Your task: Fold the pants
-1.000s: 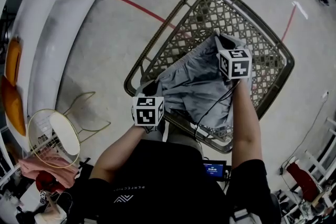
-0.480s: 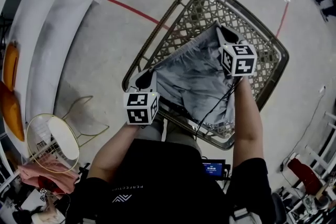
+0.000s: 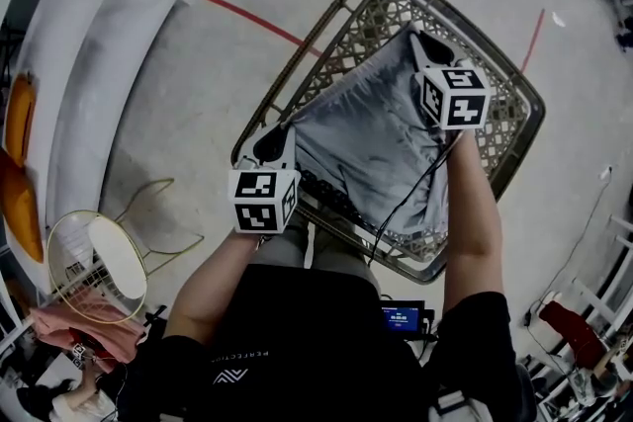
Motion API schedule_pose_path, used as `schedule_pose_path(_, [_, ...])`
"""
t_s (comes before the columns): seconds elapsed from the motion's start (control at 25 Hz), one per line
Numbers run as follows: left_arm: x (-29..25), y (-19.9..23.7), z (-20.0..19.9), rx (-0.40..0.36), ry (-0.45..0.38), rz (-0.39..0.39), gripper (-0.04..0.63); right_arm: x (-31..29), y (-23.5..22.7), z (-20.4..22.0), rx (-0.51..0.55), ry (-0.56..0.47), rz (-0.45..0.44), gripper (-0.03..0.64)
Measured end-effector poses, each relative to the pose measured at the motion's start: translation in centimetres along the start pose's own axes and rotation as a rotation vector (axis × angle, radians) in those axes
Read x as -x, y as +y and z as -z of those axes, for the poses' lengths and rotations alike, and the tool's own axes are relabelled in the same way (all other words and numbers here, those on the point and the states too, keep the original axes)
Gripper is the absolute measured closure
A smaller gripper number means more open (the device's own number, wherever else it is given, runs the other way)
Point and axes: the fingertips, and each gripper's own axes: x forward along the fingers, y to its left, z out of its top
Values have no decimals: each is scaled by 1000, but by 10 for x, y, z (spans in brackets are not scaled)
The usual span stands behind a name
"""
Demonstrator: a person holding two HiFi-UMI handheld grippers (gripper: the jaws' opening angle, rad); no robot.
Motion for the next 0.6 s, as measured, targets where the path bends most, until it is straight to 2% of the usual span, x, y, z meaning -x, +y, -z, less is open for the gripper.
schedule_pose_path(0.36, [-8,15,-23,-26,-17,-19,561,-30,1,-26,40,-19,-18,569])
schedule_pose_path(0.6, [-12,36,-25,-15,-23,-56,561,-54,13,-37,19,-37,-61,569])
